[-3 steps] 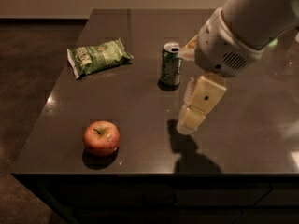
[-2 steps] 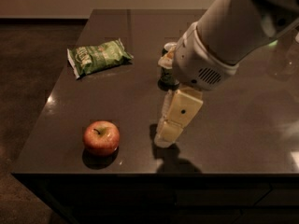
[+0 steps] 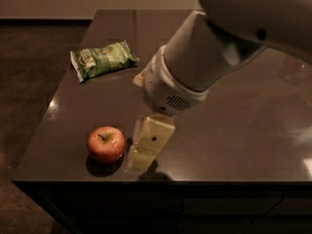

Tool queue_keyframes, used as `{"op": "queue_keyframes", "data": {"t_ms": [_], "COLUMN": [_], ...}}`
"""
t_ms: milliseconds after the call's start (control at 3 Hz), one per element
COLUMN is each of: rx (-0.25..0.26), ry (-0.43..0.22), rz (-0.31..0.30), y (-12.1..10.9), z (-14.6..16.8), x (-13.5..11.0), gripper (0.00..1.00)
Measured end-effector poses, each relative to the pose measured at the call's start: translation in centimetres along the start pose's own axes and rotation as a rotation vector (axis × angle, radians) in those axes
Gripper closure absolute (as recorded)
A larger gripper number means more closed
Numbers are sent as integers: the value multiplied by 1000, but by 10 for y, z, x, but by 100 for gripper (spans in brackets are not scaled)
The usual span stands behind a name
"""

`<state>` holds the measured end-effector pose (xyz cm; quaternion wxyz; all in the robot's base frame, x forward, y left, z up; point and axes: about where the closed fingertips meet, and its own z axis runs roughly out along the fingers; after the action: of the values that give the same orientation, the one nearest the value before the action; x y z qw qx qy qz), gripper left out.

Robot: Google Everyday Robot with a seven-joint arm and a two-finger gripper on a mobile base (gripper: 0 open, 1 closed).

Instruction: Move apple near green can

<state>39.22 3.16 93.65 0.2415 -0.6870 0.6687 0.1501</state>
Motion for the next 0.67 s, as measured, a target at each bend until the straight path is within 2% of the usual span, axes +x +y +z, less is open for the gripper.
{"op": "queue_keyframes", "data": {"t_ms": [333,667], "rx": [-31,-49], "ry": [-18,-14], "rz": [-12,-9], "y": [6,4], "z": [27,51], "x": [-20,-27], "gripper": [0,0]}}
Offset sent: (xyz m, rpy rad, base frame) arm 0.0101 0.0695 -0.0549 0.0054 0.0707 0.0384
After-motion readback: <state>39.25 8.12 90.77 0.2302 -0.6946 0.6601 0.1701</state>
